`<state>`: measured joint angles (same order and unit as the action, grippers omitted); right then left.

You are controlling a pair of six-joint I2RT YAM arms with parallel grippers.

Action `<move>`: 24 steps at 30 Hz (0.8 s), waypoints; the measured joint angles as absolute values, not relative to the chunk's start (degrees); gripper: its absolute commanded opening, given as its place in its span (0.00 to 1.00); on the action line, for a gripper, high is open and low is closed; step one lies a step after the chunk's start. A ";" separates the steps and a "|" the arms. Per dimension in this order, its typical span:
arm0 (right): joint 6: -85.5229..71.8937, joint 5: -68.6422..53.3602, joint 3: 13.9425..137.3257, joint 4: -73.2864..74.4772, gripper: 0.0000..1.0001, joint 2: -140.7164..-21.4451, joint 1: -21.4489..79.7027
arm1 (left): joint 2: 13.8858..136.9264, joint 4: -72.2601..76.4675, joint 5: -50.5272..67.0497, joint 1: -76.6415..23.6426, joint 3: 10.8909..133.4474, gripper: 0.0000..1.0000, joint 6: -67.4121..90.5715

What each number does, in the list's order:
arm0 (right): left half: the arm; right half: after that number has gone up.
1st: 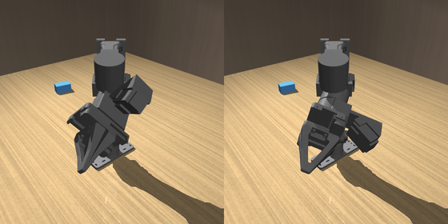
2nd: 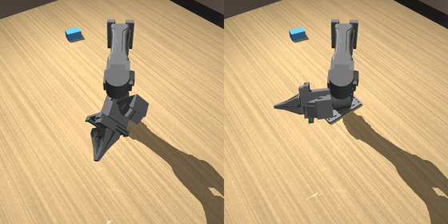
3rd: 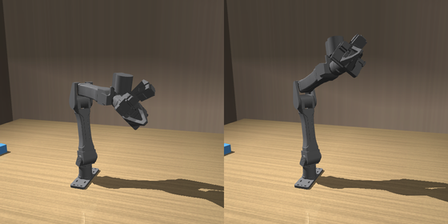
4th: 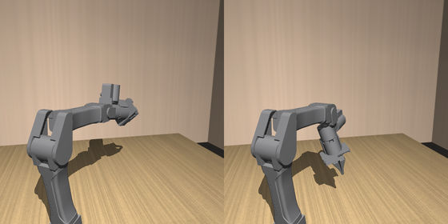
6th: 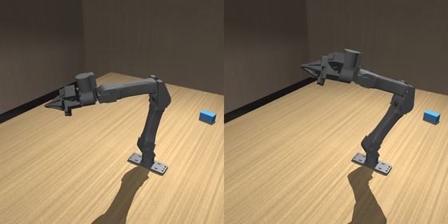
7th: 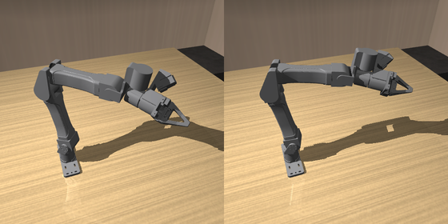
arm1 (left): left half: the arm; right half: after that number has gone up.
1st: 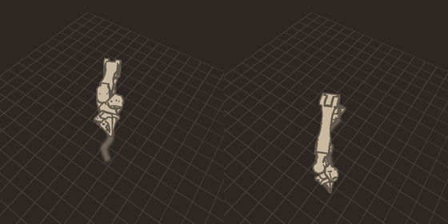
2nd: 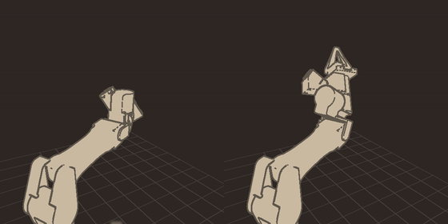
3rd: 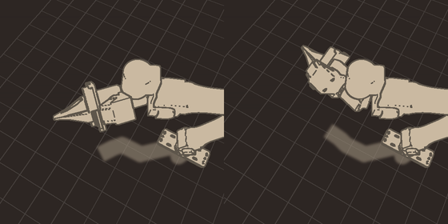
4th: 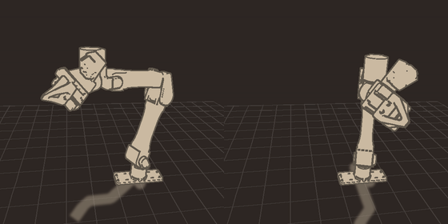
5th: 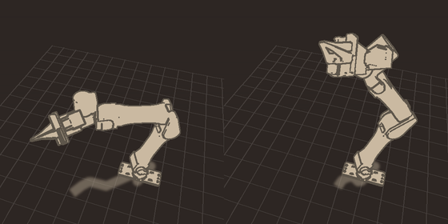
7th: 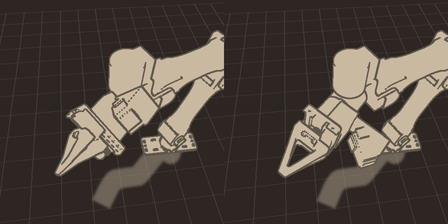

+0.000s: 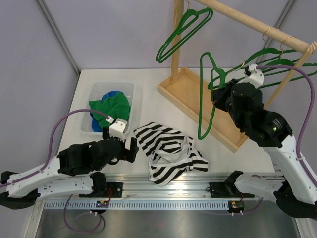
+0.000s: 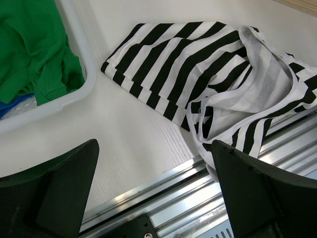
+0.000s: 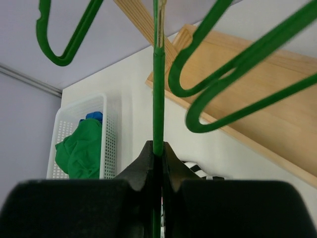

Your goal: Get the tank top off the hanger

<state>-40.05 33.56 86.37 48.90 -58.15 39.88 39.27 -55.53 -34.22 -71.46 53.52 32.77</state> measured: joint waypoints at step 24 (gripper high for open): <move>-22.26 55.40 139.76 56.16 0.00 -95.94 42.70 | 34.96 -55.18 -34.44 -71.50 51.96 0.99 32.82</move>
<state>-22.26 55.40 139.76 56.16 -95.94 42.70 34.96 -55.18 -34.44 -71.50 51.96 32.82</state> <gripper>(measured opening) 0.089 0.988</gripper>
